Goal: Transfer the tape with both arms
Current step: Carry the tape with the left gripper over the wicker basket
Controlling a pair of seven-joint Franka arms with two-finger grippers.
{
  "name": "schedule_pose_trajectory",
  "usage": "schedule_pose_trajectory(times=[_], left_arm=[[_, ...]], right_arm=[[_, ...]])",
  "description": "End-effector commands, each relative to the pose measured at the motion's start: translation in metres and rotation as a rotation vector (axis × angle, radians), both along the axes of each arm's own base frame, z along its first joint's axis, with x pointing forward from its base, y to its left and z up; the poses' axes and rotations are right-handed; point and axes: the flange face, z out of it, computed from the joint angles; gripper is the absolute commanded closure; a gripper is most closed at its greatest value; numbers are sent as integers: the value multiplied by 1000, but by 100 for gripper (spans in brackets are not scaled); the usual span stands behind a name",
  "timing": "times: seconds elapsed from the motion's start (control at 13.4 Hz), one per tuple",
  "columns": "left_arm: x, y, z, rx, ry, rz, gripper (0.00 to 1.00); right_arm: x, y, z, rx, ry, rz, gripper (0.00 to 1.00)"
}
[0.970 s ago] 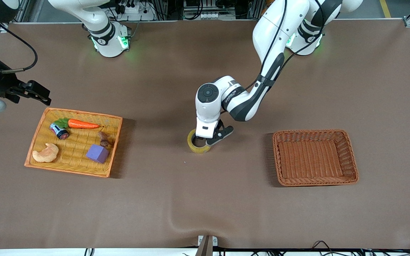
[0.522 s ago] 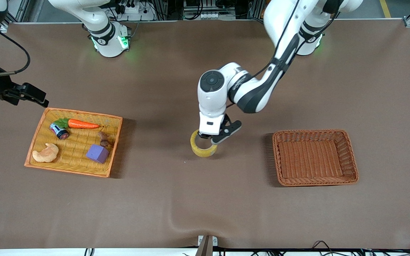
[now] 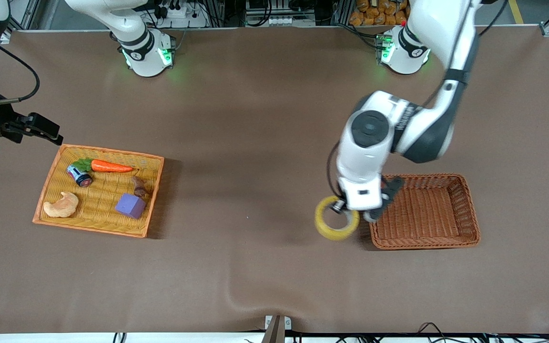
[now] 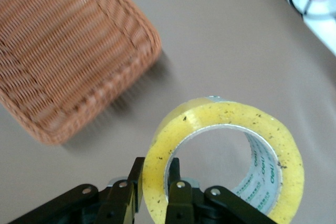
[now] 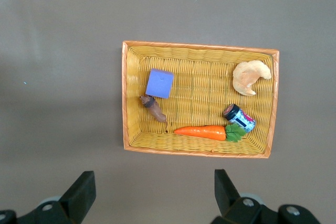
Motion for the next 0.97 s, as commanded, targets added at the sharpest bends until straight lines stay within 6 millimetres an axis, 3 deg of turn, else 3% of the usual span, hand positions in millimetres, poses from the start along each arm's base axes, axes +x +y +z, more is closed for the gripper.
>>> schedule_pose_trajectory(times=[0.0,0.22,0.37,0.6,0.75,0.9], left_arm=[[10,51,4,50,37,-22,100],[17,129,-22,107,208,-107,100],[16,162,-33,117,283,-120,100],[21,202,-62,83,345,-87,100],[14,226,-81,80,404,-133,100],[7,231,-97,79,455,-195,100]], right_arm=[[3,0,5,-10,6,6,0],[3,0,4,-12,6,5,0],[3,1,5,-10,4,5,0],[3,2,5,-8,4,8,0],[3,2,5,-7,5,8,0],[3,3,5,-5,5,9,0]])
